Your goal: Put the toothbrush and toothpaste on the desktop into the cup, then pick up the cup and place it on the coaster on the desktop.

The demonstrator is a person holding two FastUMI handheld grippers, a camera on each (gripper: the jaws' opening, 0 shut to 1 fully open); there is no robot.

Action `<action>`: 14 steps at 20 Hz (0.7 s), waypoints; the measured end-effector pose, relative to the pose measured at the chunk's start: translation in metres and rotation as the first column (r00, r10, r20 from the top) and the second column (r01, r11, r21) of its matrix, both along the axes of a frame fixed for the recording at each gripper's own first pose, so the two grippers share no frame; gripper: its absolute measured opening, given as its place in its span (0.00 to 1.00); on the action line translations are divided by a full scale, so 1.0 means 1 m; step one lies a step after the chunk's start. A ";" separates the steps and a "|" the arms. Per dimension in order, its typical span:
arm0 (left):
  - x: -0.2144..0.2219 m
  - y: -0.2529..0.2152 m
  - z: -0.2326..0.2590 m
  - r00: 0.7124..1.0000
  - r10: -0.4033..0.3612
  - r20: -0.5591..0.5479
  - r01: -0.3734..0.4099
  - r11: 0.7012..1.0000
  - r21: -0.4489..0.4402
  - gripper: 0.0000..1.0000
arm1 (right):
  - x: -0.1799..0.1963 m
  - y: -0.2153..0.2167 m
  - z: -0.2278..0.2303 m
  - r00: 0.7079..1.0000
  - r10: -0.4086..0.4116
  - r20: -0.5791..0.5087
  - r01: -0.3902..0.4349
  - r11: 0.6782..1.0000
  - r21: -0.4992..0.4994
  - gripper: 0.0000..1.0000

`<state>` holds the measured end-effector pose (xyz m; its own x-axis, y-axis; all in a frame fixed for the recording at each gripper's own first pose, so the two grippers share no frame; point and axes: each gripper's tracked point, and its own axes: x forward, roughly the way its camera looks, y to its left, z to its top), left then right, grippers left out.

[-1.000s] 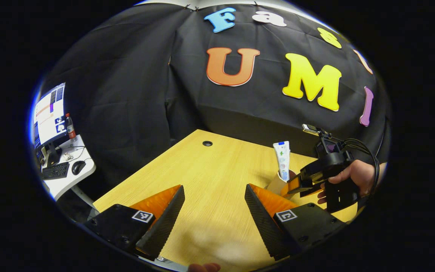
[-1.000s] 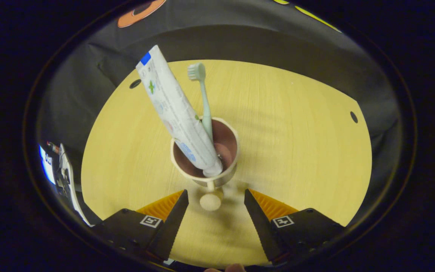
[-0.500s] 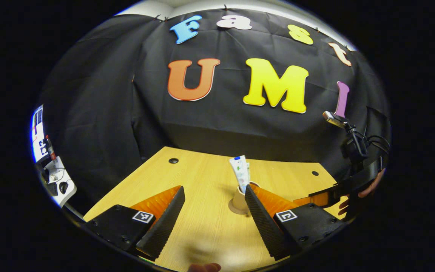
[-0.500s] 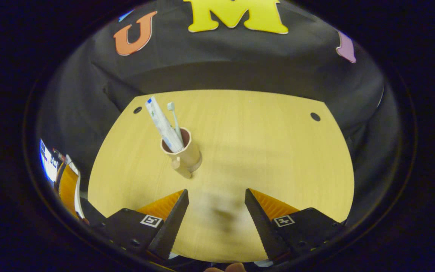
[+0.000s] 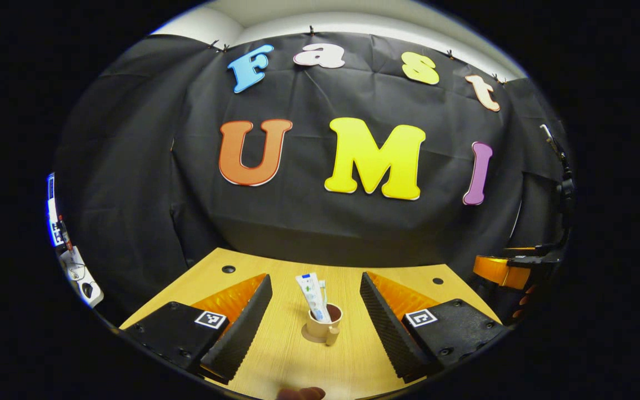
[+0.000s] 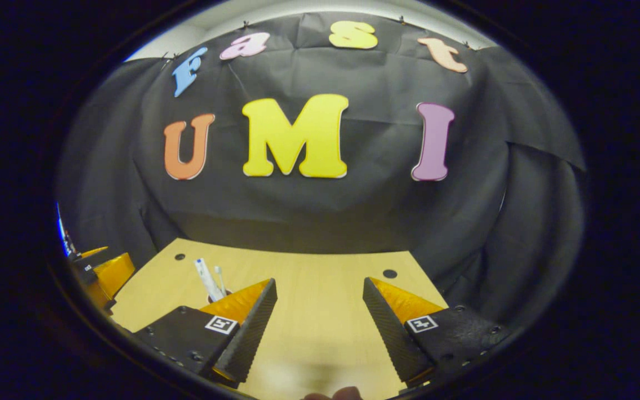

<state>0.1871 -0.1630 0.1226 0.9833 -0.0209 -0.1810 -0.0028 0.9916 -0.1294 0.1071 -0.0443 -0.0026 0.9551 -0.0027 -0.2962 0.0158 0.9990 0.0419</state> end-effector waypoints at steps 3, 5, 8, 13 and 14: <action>-0.004 -0.001 0.024 0.998 0.009 0.055 -0.010 1.000 0.025 1.00 | -0.022 -0.011 0.019 0.994 -0.026 0.105 0.028 1.000 -0.014 0.95; -0.009 -0.003 0.030 0.997 0.010 0.075 -0.013 0.999 0.038 1.00 | -0.031 -0.017 0.027 0.988 -0.031 0.153 0.034 0.999 -0.020 0.95; -0.016 -0.011 0.032 0.997 0.001 0.075 -0.003 1.000 0.027 1.00 | -0.040 -0.020 0.034 0.977 -0.032 0.211 0.040 0.999 -0.032 0.95; -0.020 -0.016 0.037 0.996 0.000 0.091 -0.003 0.999 0.041 1.00 | -0.050 -0.024 0.039 0.961 -0.060 0.270 0.074 0.996 -0.043 0.94; -0.019 -0.016 0.038 0.995 -0.002 0.098 -0.002 0.999 0.041 1.00 | -0.050 -0.022 0.034 0.963 -0.057 0.262 0.073 0.996 -0.052 0.93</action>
<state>0.1679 -0.1792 0.1609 0.9963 -0.0157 -0.0844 0.0081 0.9960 -0.0887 0.0572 -0.0659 0.0312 0.9964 -0.0773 -0.0352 0.0771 0.9970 -0.0075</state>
